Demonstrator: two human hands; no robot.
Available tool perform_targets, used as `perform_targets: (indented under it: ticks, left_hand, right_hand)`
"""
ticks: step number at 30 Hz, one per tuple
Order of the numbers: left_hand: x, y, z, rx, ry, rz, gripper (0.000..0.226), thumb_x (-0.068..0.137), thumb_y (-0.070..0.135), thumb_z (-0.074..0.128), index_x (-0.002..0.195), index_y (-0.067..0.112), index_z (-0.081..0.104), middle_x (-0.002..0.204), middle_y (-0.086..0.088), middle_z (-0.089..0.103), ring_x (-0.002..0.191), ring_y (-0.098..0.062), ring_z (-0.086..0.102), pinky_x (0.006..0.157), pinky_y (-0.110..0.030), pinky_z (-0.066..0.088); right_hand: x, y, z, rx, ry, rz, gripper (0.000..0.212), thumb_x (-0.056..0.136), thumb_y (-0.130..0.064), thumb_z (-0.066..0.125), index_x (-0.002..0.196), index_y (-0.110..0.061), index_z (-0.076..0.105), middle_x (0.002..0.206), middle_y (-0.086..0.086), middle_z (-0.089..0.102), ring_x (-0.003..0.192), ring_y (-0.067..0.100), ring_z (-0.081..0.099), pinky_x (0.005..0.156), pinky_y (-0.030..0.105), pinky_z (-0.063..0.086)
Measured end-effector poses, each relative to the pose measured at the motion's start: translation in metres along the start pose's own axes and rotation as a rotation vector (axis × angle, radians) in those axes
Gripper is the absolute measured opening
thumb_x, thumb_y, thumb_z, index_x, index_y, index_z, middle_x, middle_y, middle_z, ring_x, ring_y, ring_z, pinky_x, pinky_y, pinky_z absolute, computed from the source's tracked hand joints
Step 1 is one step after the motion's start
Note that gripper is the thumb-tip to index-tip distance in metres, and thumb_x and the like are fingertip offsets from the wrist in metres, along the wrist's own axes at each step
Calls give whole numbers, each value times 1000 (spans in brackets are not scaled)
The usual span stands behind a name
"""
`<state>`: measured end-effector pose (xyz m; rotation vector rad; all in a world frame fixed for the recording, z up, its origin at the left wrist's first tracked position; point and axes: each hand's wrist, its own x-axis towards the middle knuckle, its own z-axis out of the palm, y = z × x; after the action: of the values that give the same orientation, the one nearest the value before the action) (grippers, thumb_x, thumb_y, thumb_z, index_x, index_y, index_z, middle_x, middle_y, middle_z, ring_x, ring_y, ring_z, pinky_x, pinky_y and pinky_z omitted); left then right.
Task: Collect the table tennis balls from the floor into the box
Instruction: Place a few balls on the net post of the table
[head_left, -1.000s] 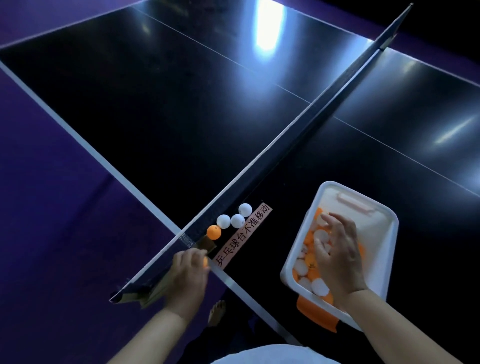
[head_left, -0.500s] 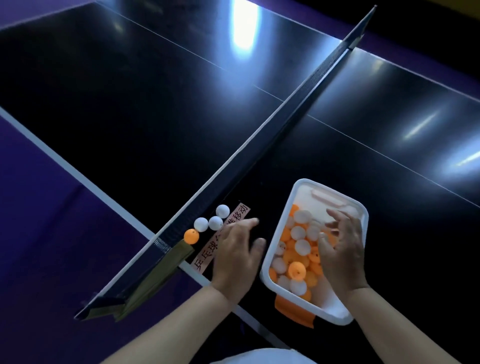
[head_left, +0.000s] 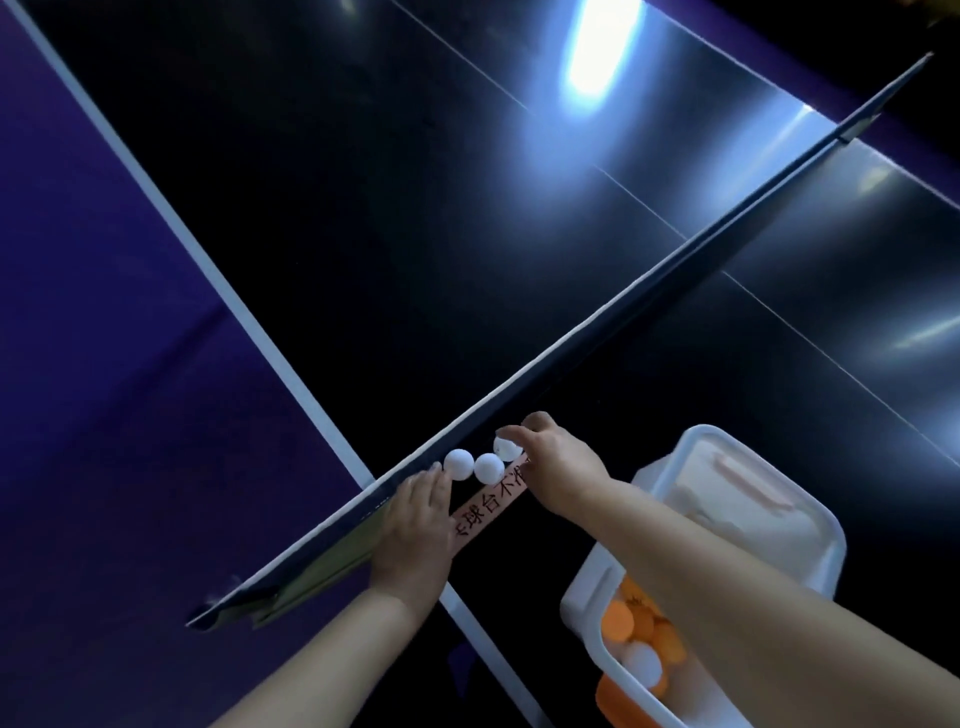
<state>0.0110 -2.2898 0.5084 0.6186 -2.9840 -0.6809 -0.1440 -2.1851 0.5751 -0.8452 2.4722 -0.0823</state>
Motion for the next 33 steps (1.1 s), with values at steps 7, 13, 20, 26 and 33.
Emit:
perform_targets:
  ticks: [7,13,20,26,33]
  left_hand:
    - [3,-1,20,40,47,101,58,47,4,91,97,14,64,93,-11,64,90,-27,65,74,-31,57]
    - [1,2,22,-94,-14,215,56,48,2,77,91,13,43,85,-2,56,68,-15,55,59,-21,51]
    - [3,3,15,-143,35,95,23,59,9,72,66,14,51,68,2,50,55,-16,52,44,-21,40]
    - [17,11,12,-86,-56,3,61,67,12,81,120,15,53,119,-7,60,79,-18,69,52,-25,54]
    - [38,24,8,214,-149,40,78,59,11,86,130,17,57,124,-16,58,72,-17,68,50,-27,53]
  right_hand:
    - [30,12,19,-119,-152,23,44,92,-13,49,132,-30,41,129,4,36,99,27,55,71,39,52]
    - [29,19,15,181,-66,309,5,91,-15,41,92,-10,40,97,7,41,73,27,50,55,35,39]
    - [20,-7,11,133,-46,106,34,83,-42,49,114,-27,47,82,-4,61,69,17,55,56,30,42]
    - [11,0,21,60,-68,117,32,89,-34,50,119,-26,46,90,-3,58,75,20,59,52,29,42]
    - [-42,31,-28,424,519,145,26,82,-34,63,103,-28,50,78,-11,55,66,8,54,58,28,41]
